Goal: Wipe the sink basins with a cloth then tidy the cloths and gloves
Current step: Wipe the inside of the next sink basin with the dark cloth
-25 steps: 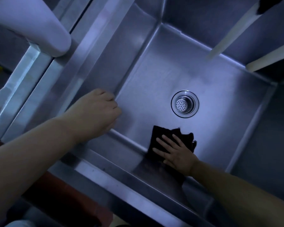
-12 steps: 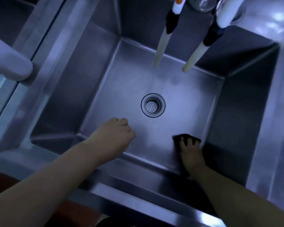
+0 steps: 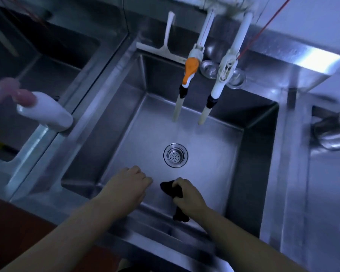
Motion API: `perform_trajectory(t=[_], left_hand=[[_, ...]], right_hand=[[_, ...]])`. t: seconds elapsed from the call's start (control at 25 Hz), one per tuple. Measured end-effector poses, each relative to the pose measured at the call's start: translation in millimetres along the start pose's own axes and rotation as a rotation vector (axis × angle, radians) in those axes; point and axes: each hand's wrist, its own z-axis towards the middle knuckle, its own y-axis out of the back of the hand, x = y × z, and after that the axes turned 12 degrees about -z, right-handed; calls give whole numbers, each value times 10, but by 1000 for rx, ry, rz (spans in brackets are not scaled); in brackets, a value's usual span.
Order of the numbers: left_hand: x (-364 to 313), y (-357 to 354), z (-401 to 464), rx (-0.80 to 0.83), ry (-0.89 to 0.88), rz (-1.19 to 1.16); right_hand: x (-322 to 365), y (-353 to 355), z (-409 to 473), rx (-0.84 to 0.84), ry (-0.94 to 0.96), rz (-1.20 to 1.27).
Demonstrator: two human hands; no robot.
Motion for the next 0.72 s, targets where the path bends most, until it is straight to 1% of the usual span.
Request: perform_trajectory(t=[0.12, 0.24, 0.32, 0.36, 0.44, 0.56, 0.64, 0.72], left_hand=[[-87, 144, -153, -136, 104, -7], [-38, 317, -392, -272, 198, -14], [66, 443, -598, -346, 223, -47], [129, 498, -706, -366, 208, -59], [264, 586, -974, -415, 158, -74], [513, 778, -1459, -491, 156, -120], [745, 950, -1975, -521, 213, -134], [999, 1090, -2497, -572, 293, -123]], right_hand=[[519, 278, -98, -34, 58, 185], [1100, 418, -268, -3, 142, 364], [1450, 428, -395, 22, 178, 493], [1604, 415, -447, 38, 200, 534], [1929, 358, -539, 66, 253, 567], [2487, 163, -598, 67, 264, 582], [2999, -112, -607, 61, 235, 581], [3517, -440, -590, 103, 259, 578]])
